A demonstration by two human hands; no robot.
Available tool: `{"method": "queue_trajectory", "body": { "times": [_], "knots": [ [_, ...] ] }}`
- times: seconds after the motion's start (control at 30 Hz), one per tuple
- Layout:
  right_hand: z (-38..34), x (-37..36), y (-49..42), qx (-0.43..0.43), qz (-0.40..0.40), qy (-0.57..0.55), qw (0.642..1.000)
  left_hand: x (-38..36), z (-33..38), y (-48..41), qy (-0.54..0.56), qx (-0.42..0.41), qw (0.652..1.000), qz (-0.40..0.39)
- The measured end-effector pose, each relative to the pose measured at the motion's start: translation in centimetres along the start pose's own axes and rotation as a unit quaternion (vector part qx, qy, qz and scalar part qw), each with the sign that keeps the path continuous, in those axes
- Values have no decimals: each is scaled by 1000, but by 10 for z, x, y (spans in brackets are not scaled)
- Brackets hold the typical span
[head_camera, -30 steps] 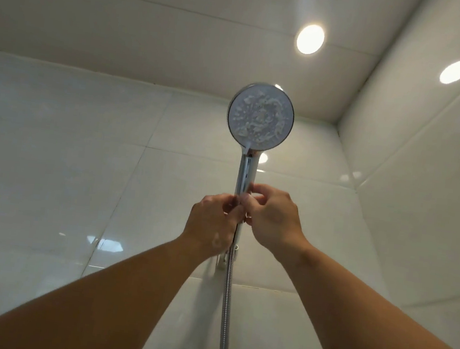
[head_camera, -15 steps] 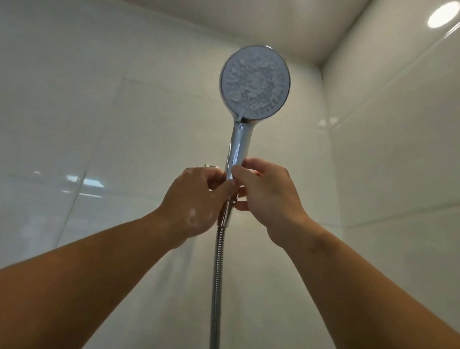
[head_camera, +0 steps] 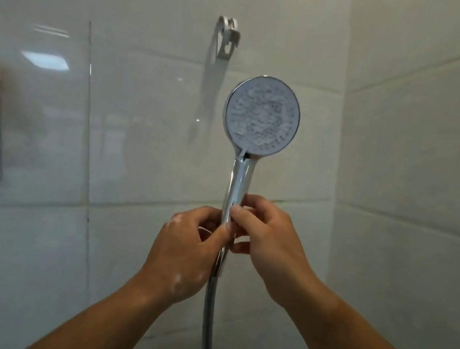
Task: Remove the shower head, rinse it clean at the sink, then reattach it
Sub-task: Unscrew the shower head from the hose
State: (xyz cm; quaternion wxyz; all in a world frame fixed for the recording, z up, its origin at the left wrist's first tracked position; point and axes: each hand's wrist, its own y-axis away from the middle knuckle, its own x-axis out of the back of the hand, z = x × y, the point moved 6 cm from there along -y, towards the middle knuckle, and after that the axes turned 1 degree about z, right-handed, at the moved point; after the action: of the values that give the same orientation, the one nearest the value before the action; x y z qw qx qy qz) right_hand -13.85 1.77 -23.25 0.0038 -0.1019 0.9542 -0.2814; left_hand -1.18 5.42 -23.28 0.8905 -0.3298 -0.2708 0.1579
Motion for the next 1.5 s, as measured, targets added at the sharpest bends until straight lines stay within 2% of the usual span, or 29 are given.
{"method": "queue_trajectory", "body": {
  "times": [0.17,0.33,0.47,0.57,0.67,0.77,0.83,0.93,1.07,1.13,1.2,1.33,1.5],
  "knots": [
    [92,-21,102,-148,19,-27,988,-28,-63,113,31,105,989,-98],
    [179,-26,194,-308,79,-71,945,-65,-119,209,-9,180,967,-182],
    [218,-22,253,-391,102,-84,911,-88,-143,268,-16,238,944,-228],
    [236,-15,281,-419,113,-101,895,-102,-149,300,-22,267,930,-254],
    [258,2,304,-445,143,-108,877,-125,-153,333,-33,312,895,-316],
    [279,23,318,-462,178,-120,861,-154,-148,358,-58,319,872,-367],
    [288,34,320,-468,204,-166,844,-171,-141,362,-72,305,873,-374],
    [298,48,317,-468,243,-295,797,-197,-135,362,-54,309,868,-386],
    [316,69,319,-475,262,-345,766,-224,-138,362,-11,376,846,-377],
    [326,77,320,-476,275,-365,751,-237,-138,364,-39,383,838,-386],
    [333,85,319,-479,292,-361,745,-250,-134,364,-117,344,850,-382],
    [336,94,309,-477,301,-350,748,-265,-131,365,-190,306,879,-313],
    [339,95,305,-479,308,-346,746,-272,-146,361,-229,310,876,-290]
  ]
}}
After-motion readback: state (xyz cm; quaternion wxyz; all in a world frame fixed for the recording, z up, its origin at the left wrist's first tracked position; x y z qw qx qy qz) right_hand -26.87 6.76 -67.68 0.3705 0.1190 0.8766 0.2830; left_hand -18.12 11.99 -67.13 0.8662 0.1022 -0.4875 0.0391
